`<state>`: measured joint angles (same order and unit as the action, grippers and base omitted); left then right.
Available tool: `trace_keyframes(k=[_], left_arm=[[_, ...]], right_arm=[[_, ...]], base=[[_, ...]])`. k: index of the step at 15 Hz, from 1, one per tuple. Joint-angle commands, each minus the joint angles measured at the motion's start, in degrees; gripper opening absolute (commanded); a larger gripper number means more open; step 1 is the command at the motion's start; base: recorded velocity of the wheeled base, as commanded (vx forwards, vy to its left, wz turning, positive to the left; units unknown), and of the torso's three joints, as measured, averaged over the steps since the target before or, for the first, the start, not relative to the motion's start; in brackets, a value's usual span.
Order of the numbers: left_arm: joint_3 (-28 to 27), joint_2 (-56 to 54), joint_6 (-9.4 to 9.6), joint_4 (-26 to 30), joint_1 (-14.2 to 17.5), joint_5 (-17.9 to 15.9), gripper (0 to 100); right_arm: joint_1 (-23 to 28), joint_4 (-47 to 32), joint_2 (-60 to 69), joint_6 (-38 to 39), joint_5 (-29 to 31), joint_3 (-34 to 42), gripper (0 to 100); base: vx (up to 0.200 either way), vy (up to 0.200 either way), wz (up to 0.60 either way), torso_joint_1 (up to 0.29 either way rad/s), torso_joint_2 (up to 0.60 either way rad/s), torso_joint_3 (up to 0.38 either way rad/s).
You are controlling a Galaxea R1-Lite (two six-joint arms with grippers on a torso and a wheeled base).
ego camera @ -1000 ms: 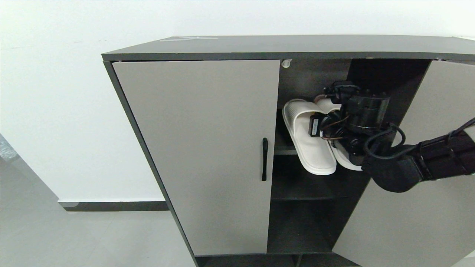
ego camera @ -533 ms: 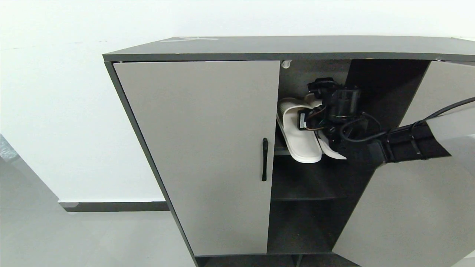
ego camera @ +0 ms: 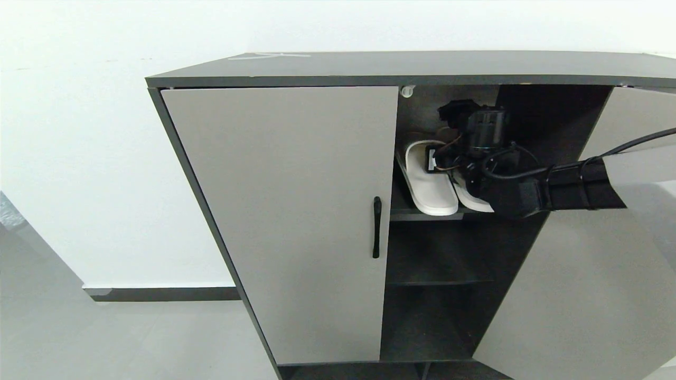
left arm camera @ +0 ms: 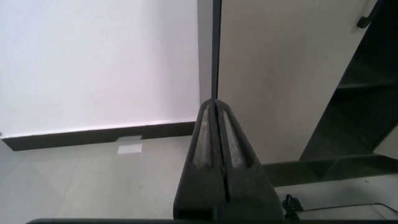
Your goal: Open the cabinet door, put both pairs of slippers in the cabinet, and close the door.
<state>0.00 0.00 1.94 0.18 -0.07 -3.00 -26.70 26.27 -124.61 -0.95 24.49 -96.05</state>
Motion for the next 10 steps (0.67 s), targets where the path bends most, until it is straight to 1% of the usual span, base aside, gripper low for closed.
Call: trace_keyframes(k=[1,8,9,10], left_arm=[[0.00,0.09,0.00,-0.01,0.07,0.01,0],[0.00,0.09,0.00,-0.01,-0.01,0.01,0],[0.00,0.09,0.00,-0.01,-0.01,0.01,0],[0.00,0.09,0.00,-0.01,-0.01,0.01,0]], right_arm=[[-0.02,-0.08,-0.90,0.51,-0.06,-0.37,0],[-0.37,-0.08,-3.00,1.30,-0.06,-0.19,0],[-0.46,-0.08,-3.09,1.30,-0.06,-0.19,100],[-0.46,0.01,-3.09,1.30,-0.06,-0.19,100]], base=[[0.000,0.000,0.00,0.000,0.00,0.000],[0.000,0.000,0.00,0.000,0.00,0.000],[0.000,0.000,0.00,0.000,0.00,0.000],[0.000,0.000,0.00,0.000,0.00,0.000]])
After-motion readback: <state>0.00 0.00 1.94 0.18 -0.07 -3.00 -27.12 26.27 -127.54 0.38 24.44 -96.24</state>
